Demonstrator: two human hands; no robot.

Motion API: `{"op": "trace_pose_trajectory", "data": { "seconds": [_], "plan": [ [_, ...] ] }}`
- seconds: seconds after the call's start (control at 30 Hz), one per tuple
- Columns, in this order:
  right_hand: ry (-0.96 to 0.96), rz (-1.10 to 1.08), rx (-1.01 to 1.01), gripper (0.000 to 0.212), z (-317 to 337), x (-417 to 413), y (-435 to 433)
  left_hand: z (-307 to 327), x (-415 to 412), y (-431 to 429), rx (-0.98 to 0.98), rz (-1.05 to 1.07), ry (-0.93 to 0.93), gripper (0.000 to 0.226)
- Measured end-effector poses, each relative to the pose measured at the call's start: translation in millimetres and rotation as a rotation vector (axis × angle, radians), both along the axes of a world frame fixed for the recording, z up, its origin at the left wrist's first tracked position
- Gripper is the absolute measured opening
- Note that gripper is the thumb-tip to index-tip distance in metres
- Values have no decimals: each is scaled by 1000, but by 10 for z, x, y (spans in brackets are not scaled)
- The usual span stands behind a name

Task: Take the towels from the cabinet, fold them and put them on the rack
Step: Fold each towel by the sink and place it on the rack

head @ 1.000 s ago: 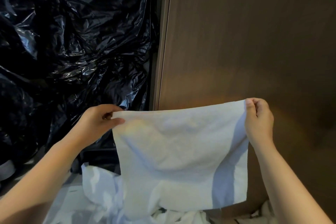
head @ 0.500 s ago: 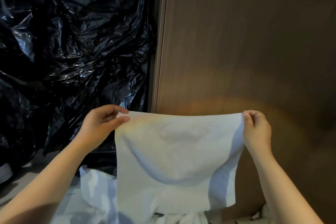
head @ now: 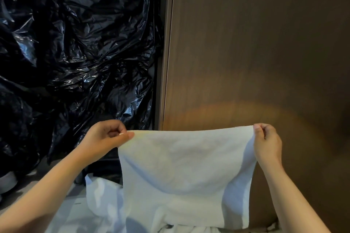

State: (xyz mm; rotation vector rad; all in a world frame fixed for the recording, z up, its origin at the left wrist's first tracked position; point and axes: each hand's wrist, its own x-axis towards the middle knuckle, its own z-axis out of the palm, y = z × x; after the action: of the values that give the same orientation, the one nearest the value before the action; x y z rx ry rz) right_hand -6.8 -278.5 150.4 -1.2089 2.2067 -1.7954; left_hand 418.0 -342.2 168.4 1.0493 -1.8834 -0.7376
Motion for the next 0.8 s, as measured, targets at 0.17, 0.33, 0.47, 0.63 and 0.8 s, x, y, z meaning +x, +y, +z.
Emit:
{"op": "trace_pose_trajectory", "data": {
  "seconds": [0.17,0.33,0.47,0.63,0.8],
  "plan": [
    [-17,15,-28,13,20,-22,30,-37,-163,-5,-8,53,234,33],
    [-57,12,-25,13,27,-44,37,-25,-243,-67,-24,155,187,18],
    [-56,-17,15,14,-38,-57,18,-7,-250,-95,17,137,-18,17],
    [-19,-8,71,24,-56,-59,35,18,-347,-31,44,173,84,30],
    [133,37,160,36,118,137,170,229,-658,69,6,182,233,27]
  ]
}}
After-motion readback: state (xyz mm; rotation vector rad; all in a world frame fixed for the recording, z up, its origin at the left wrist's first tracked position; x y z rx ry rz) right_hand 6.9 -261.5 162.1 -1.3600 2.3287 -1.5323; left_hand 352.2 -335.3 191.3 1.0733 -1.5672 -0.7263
